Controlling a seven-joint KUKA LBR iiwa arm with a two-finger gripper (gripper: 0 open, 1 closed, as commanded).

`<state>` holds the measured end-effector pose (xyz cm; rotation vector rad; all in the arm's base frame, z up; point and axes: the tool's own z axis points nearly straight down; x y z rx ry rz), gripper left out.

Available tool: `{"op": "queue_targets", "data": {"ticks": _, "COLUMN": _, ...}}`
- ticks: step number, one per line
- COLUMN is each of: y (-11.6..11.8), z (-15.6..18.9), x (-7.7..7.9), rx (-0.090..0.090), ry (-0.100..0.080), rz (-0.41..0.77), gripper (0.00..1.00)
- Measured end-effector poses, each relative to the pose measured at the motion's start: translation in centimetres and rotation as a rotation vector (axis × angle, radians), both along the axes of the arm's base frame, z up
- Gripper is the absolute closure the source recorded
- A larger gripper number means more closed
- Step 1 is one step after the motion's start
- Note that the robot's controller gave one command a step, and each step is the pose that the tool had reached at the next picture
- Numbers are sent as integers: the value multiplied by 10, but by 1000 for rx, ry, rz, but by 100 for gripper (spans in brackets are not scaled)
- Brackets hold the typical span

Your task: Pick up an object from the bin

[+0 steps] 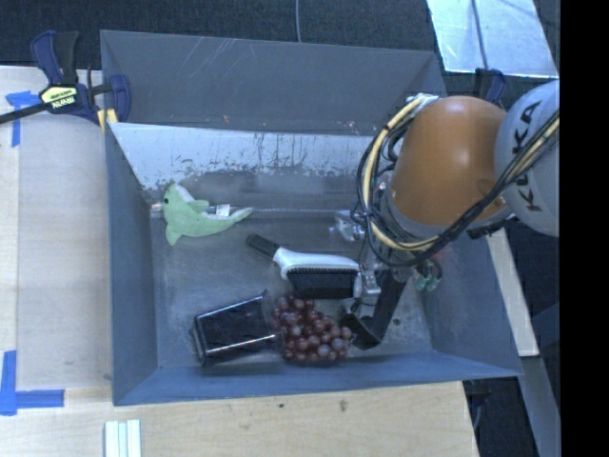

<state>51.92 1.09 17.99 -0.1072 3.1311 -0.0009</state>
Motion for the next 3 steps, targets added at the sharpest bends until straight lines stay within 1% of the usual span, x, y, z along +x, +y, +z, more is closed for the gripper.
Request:
{"op": "queue_targets", "data": {"ticks": 1, "y": -13, "z": -45, "x": 22, "rx": -2, "ry": 4, "rz": 284, "gripper": 0}}
{"op": "queue_targets", "data": {"ticks": 2, "y": -14, "z": -66, "x": 31, "rx": -1, "ry": 3, "rz": 242, "gripper": 0}}
{"op": "queue_targets", "data": {"ticks": 3, "y": -23, "z": -107, "x": 39, "rx": -1, "ry": -2, "rz": 31, "gripper": 100}}
